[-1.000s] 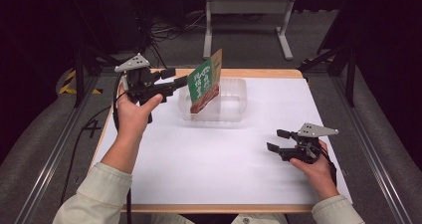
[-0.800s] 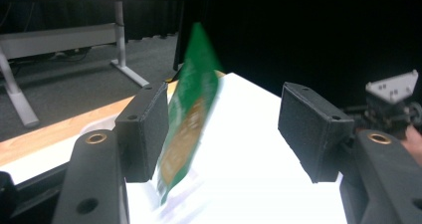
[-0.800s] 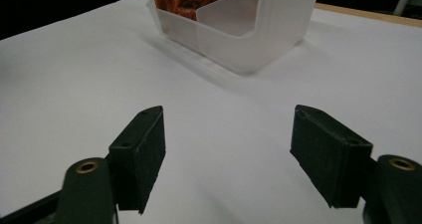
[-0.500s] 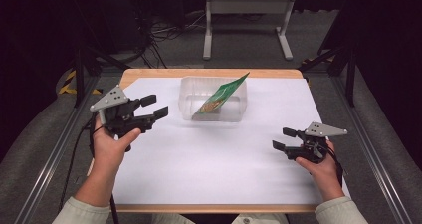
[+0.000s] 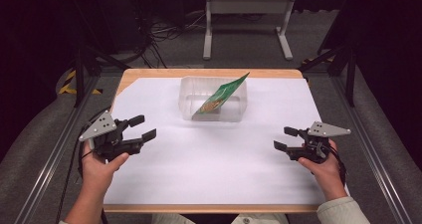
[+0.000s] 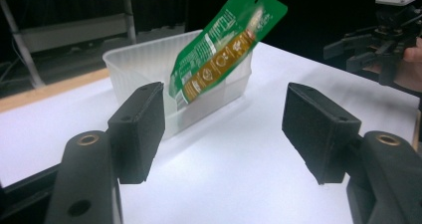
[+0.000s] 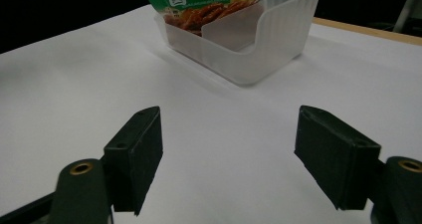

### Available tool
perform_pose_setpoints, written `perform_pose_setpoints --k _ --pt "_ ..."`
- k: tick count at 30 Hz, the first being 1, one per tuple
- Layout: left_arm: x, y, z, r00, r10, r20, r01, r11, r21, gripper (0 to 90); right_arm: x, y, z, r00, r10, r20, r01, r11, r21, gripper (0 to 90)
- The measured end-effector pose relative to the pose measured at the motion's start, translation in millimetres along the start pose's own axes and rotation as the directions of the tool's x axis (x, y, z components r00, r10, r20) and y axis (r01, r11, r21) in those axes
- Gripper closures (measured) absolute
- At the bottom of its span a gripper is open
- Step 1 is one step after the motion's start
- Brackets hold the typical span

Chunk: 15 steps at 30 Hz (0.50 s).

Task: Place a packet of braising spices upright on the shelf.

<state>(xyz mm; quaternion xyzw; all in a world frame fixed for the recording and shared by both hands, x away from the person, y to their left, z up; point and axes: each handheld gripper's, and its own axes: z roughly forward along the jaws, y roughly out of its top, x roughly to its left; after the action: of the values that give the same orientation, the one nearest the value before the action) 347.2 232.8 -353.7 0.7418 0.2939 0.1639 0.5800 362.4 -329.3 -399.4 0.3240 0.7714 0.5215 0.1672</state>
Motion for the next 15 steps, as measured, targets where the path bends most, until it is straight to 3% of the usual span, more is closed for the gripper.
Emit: perform_pose_setpoints --k 3,9,14,15 --pt "2.0 -11.0 -1.6 0.9999 -0.001 -0.015 0.001 0.9999 0.016 33.6 0.0 0.2 -1.1 1.0 -0.005 -0.003 0.005 1.0 -0.002 25.3" --pt "7.7 -29.7 -0.6 0.9978 -0.052 -0.041 0.054 0.9966 0.062 34.9 0.4 1.0 -3.1 0.9998 -0.011 -0.014 0.011 1.0 -0.012 24.0" --pt "11.0 -38.1 3.1 0.9939 -0.096 -0.054 0.101 0.9895 0.103 35.0 -0.3 0.0 -3.3 0.9998 -0.009 -0.019 0.009 1.0 -0.01 23.9" --pt "12.4 -42.6 5.8 0.993 -0.096 -0.069 0.105 0.9851 0.136 35.0 -0.2 -0.2 -3.0 0.9997 -0.009 -0.021 0.009 1.0 -0.009 23.9"
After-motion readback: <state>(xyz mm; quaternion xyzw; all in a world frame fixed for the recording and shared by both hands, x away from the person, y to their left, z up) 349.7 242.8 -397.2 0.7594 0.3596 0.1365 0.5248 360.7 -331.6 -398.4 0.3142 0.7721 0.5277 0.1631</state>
